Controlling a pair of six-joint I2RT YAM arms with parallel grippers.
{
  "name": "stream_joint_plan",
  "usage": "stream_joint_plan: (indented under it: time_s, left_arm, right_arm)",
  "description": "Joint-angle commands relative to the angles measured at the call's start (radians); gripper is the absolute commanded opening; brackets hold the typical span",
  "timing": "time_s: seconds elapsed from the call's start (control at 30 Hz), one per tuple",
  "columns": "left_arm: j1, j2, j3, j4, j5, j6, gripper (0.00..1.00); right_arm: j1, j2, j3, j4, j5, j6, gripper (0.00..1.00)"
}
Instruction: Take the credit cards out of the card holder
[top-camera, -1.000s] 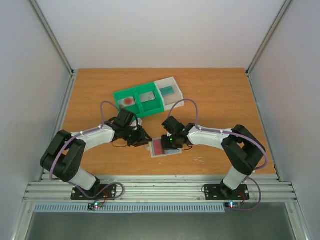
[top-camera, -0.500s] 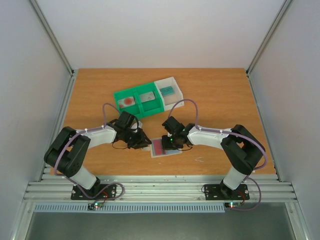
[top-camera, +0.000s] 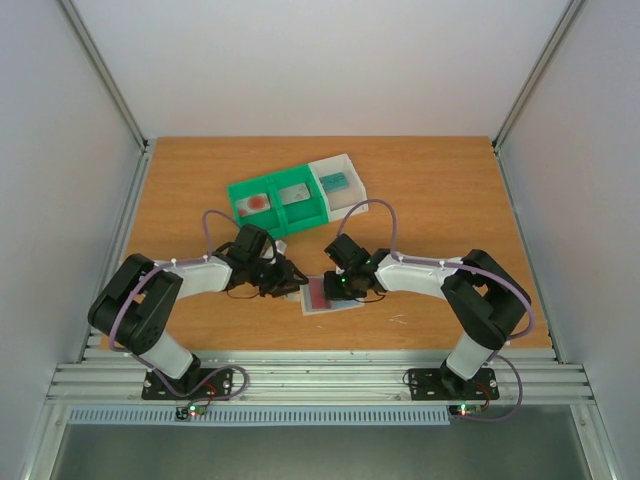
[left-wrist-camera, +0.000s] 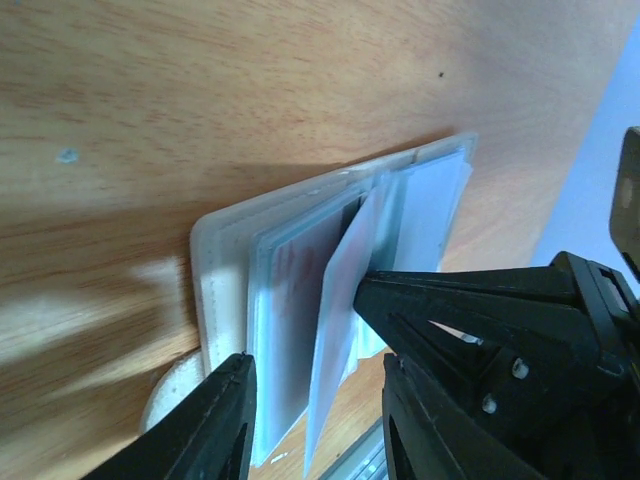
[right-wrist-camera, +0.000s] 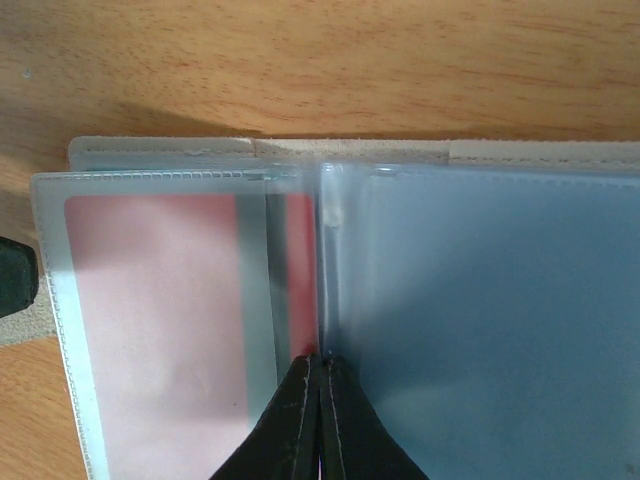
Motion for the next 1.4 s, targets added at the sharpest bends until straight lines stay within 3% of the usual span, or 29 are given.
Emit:
stream_joint_plan:
  time_s: [0.0,0.97,1.13,1.3,1.37]
  left_arm:
    - [-0.005,0.009,-0.028,0.176,0.044,-0.074,0.37]
    - [-0.005,0.103,-0.028,0.264,0.046,-0.113,0.3]
    - [-0.005,0.121,-0.027,0.297,0.058,-0.132,0.22]
    - [-0.005,0.123,-0.036,0.309,0.058,-0.158,0.01]
    - [-0.005,0.109,-0.029,0.261,0.045,-0.142,0.0]
  right_arm:
    - [-0.006,0.012,-0.032,-0.014,0.041,0.016,0.01]
    - [-0.019,-0.009,-0.051,0.008,0.025,0.03,0.01]
    - [-0.023,-0.007,-0.055,0.018,0.013,0.032,0.01]
    - [-0.023,-0.026,-0.053,0.018,0.002,0.031,0.01]
    - [-0.027,-0.045,-0.053,0.01,-0.008,0.026,0.04]
